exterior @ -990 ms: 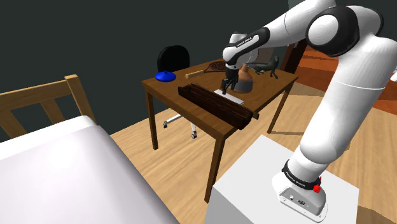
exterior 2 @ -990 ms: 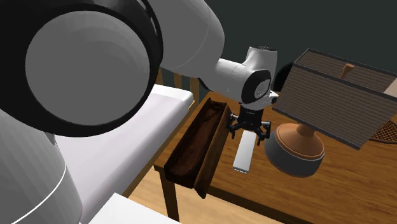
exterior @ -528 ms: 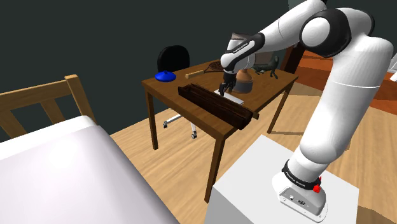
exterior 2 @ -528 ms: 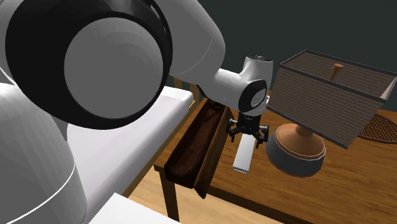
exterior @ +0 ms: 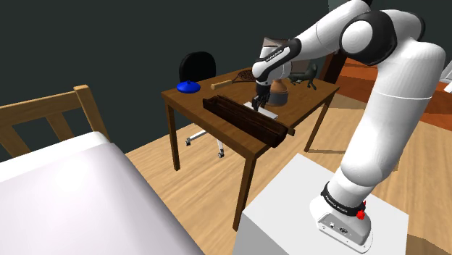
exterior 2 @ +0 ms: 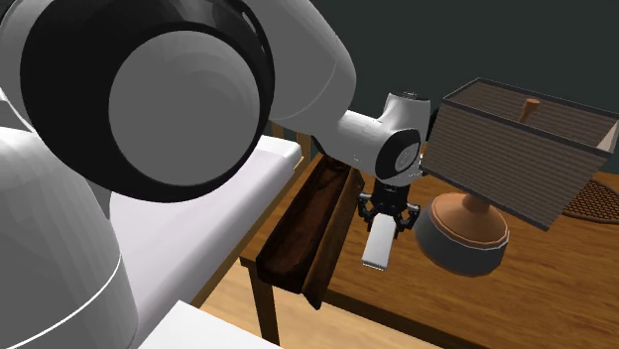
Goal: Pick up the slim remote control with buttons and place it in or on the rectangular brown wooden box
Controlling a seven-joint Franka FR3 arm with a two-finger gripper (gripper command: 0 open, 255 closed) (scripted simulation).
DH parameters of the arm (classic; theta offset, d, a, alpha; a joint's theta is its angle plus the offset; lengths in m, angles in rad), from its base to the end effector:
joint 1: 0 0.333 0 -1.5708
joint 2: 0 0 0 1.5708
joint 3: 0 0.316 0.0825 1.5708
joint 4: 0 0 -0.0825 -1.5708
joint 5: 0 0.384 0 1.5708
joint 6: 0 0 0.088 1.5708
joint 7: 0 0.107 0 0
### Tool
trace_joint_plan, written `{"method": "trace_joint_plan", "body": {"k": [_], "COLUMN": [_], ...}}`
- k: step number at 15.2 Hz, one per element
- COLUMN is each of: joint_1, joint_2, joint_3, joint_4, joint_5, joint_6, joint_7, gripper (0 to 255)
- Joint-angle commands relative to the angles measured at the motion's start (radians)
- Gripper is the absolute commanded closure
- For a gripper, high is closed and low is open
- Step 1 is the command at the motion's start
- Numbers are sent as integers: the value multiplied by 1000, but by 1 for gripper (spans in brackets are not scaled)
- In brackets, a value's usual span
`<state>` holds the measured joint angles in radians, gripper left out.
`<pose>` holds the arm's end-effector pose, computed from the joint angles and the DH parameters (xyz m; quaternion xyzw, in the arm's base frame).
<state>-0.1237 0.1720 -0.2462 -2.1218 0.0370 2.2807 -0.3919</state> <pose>0.5273 -0.2014 0.3327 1.0000 0.0006 -0.0060 0.0050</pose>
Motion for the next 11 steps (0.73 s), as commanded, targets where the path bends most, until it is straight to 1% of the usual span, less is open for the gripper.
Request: {"method": "trace_joint_plan", "body": {"k": [1, 8, 11], "joint_1": [-3, -2, -1], "joint_2": [3, -1, -24], "joint_3": [-4, -3, -5], "joint_4": [-1, -7, 7], "joint_5": [0, -1, -9], "joint_6": [-1, 2, -35], "joint_7": [0, 2, 8], "gripper": [255, 255, 255]}}
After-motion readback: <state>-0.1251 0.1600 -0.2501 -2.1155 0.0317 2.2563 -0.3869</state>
